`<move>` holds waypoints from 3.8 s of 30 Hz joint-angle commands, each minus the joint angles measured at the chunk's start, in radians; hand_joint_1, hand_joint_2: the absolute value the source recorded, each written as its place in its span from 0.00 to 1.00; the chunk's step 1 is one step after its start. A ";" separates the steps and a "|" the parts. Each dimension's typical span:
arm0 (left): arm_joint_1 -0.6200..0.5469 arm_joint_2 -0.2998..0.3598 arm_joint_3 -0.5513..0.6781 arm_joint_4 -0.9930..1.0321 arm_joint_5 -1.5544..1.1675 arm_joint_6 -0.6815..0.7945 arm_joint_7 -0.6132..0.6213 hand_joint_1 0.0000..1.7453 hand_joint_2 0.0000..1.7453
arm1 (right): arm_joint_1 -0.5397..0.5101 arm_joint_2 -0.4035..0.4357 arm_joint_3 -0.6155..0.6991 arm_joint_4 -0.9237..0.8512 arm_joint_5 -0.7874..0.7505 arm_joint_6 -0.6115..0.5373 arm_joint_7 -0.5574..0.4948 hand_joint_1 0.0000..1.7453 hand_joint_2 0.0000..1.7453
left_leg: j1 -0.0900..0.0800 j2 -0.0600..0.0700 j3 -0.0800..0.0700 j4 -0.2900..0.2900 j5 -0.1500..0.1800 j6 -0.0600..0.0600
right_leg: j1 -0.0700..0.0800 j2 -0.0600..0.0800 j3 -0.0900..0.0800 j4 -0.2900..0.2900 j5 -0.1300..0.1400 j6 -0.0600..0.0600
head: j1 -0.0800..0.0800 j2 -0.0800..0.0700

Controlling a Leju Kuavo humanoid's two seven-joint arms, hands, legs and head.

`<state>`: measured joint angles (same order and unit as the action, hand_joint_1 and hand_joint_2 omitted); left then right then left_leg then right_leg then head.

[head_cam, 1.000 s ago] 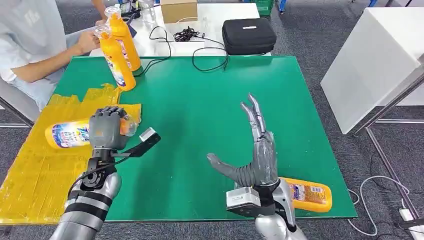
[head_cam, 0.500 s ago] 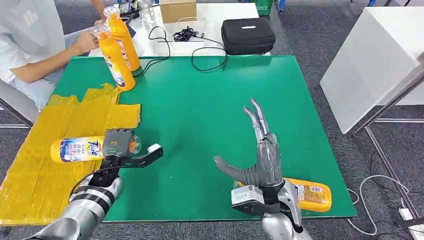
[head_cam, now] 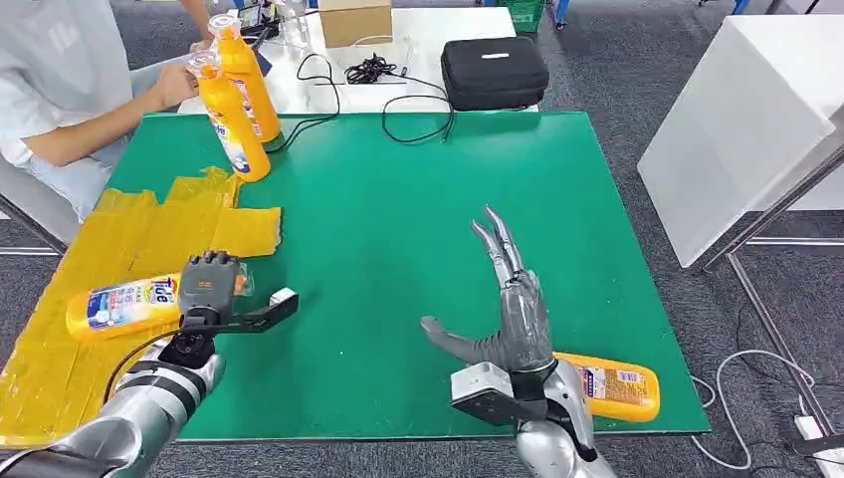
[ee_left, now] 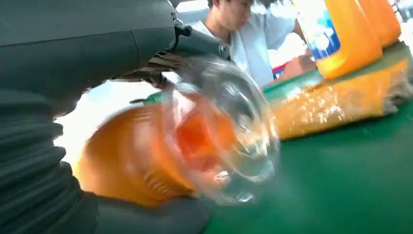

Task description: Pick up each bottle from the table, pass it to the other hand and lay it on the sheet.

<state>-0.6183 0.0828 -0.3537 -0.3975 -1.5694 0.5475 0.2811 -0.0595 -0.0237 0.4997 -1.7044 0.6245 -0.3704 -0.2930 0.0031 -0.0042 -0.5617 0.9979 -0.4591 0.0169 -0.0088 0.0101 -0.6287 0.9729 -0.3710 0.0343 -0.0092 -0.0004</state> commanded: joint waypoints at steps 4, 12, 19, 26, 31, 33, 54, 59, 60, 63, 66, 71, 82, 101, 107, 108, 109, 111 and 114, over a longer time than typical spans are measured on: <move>0.021 -0.008 0.031 -0.006 0.002 0.151 -0.051 0.00 1.00 | -0.008 0.000 0.013 0.079 -0.015 -0.018 0.010 0.00 1.00 | 0.001 0.001 0.006 -0.001 -0.002 -0.001 | 0.001 0.000 0.006 -0.002 -0.002 -0.001 | 0.000 0.000; 0.128 -0.066 0.165 -0.305 0.088 0.151 -0.206 0.00 1.00 | 0.013 0.003 0.006 0.068 -0.004 -0.019 0.021 0.00 1.00 | 0.000 -0.001 0.003 0.000 -0.001 0.000 | 0.001 -0.002 0.003 -0.001 -0.002 -0.001 | 0.000 0.000; 0.289 -0.195 0.218 -0.723 0.766 -0.018 -0.602 0.00 1.00 | 0.092 -0.056 -0.013 0.013 0.092 0.060 0.073 0.00 1.00 | 0.000 -0.004 0.002 0.000 -0.002 0.000 | 0.000 -0.005 0.003 -0.001 -0.003 0.000 | 0.000 0.000; 0.518 -0.112 0.219 -1.183 1.414 -0.388 -0.690 0.00 1.00 | 0.253 -0.243 -0.098 -0.100 0.142 0.124 0.097 0.00 1.00 | -0.001 0.000 0.002 0.000 -0.004 0.000 | -0.001 -0.001 0.002 -0.001 -0.003 0.000 | 0.000 0.000; 0.597 -0.104 0.265 -1.254 1.500 -0.449 -0.691 0.00 1.00 | 0.342 -0.319 -0.166 -0.156 0.200 0.124 0.163 0.00 1.00 | -0.001 0.001 0.001 0.000 -0.006 0.001 | -0.002 0.000 0.001 -0.001 -0.005 0.003 | 0.000 0.000; 0.619 -0.111 0.272 -1.260 1.534 -0.472 -0.688 0.00 1.00 | 0.386 -0.368 -0.184 -0.175 0.205 0.150 0.210 0.00 1.00 | -0.001 0.000 0.002 0.000 -0.007 0.001 | -0.001 -0.001 0.002 -0.001 -0.005 0.003 | 0.000 0.000; 0.637 -0.143 0.268 -1.245 1.554 -0.486 -0.661 0.00 1.00 | 0.472 -0.477 -0.152 -0.088 0.323 0.160 0.545 0.00 1.00 | -0.001 -0.001 0.004 -0.001 -0.008 0.002 | -0.001 -0.002 0.006 -0.003 -0.007 0.005 | -0.001 0.000; 0.633 -0.152 0.245 -1.228 1.543 -0.477 -0.647 0.00 1.00 | 0.444 -0.448 -0.166 -0.006 0.363 0.154 0.577 0.00 1.00 | -0.001 0.000 0.003 -0.001 -0.007 0.002 | -0.001 -0.001 0.003 -0.004 -0.005 0.005 | 0.000 0.000; 0.632 -0.154 0.244 -1.226 1.542 -0.473 -0.644 0.00 1.00 | 0.438 -0.441 -0.175 0.005 0.372 0.154 0.584 0.00 1.00 | -0.002 0.000 0.002 -0.001 -0.006 0.002 | -0.002 -0.001 0.002 -0.003 -0.005 0.005 | 0.000 0.000; 0.638 -0.156 0.238 -1.221 1.532 -0.468 -0.633 0.00 1.00 | 0.422 -0.411 -0.193 0.036 0.395 0.169 0.598 0.00 1.00 | -0.001 0.000 0.002 -0.001 -0.006 0.002 | -0.002 -0.001 0.003 -0.004 -0.005 0.005 | 0.000 0.000; 0.641 -0.160 0.237 -1.216 1.528 -0.464 -0.629 0.00 1.00 | 0.404 -0.389 -0.194 0.056 0.414 0.169 0.602 0.00 1.00 | -0.002 0.000 0.002 -0.002 -0.006 0.002 | -0.002 0.000 0.003 -0.004 -0.005 0.005 | 0.000 0.000; 0.648 -0.170 0.238 -1.203 1.522 -0.457 -0.616 0.00 1.00 | 0.380 -0.352 -0.199 0.077 0.459 0.173 0.613 0.00 1.00 | -0.001 0.001 0.004 -0.002 -0.007 0.002 | -0.001 0.000 0.004 -0.004 -0.005 0.005 | 0.000 0.000; 0.652 -0.186 0.233 -1.179 1.520 -0.456 -0.604 0.00 1.00 | 0.348 -0.304 -0.226 0.117 0.481 0.181 0.602 0.00 1.00 | -0.001 0.000 0.003 -0.002 -0.006 0.002 | -0.002 0.000 0.003 -0.004 -0.005 0.005 | 0.000 0.000; 0.657 -0.195 0.231 -1.166 1.529 -0.451 -0.597 0.00 1.00 | 0.322 -0.268 -0.271 0.185 0.471 0.211 0.589 0.00 1.00 | -0.002 0.000 0.004 -0.002 -0.007 0.002 | -0.002 -0.001 0.005 -0.003 -0.005 0.005 | -0.001 0.000; 0.649 -0.193 0.227 -1.155 1.540 -0.454 -0.595 0.00 1.00 | 0.309 -0.270 -0.287 0.233 0.429 0.246 0.572 0.05 1.00 | -0.001 -0.001 0.006 -0.002 -0.007 0.002 | -0.001 -0.002 0.008 -0.004 -0.006 0.005 | 0.000 0.000; 0.647 -0.192 0.226 -1.152 1.542 -0.454 -0.595 0.00 1.00 | 0.306 -0.271 -0.287 0.246 0.424 0.255 0.568 0.18 1.00 | -0.001 -0.001 0.005 -0.002 -0.007 0.002 | -0.001 -0.002 0.007 -0.004 -0.006 0.005 | 0.000 0.000; 0.646 -0.191 0.223 -1.150 1.542 -0.454 -0.595 0.00 1.00 | 0.306 -0.274 -0.286 0.255 0.420 0.264 0.564 0.63 1.00 | -0.001 -0.001 0.005 -0.002 -0.007 0.002 | -0.001 -0.001 0.006 -0.004 -0.005 0.005 | -0.001 0.000; 0.640 -0.189 0.220 -1.144 1.545 -0.454 -0.595 0.00 1.00 | 0.305 -0.286 -0.277 0.273 0.418 0.280 0.567 0.84 1.00 | -0.001 -0.001 0.007 -0.002 -0.007 0.002 | -0.001 -0.002 0.008 -0.004 -0.006 0.005 | 0.000 0.000; 0.634 -0.186 0.216 -1.137 1.552 -0.454 -0.596 0.00 1.00 | 0.307 -0.310 -0.261 0.292 0.407 0.302 0.572 0.87 1.00 | -0.001 -0.003 0.009 -0.002 -0.007 0.002 | -0.001 -0.003 0.009 -0.004 -0.006 0.005 | 0.000 0.000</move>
<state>0.0508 -0.1095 -0.1167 -1.6106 -0.0297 0.0950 -0.3189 0.2514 -0.3212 0.2323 -1.5607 1.0533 -0.1217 0.2758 0.0010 -0.0041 -0.5570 0.9981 -0.4653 0.0195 -0.0109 0.0106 -0.6248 0.9708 -0.3757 0.0402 -0.0095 -0.0004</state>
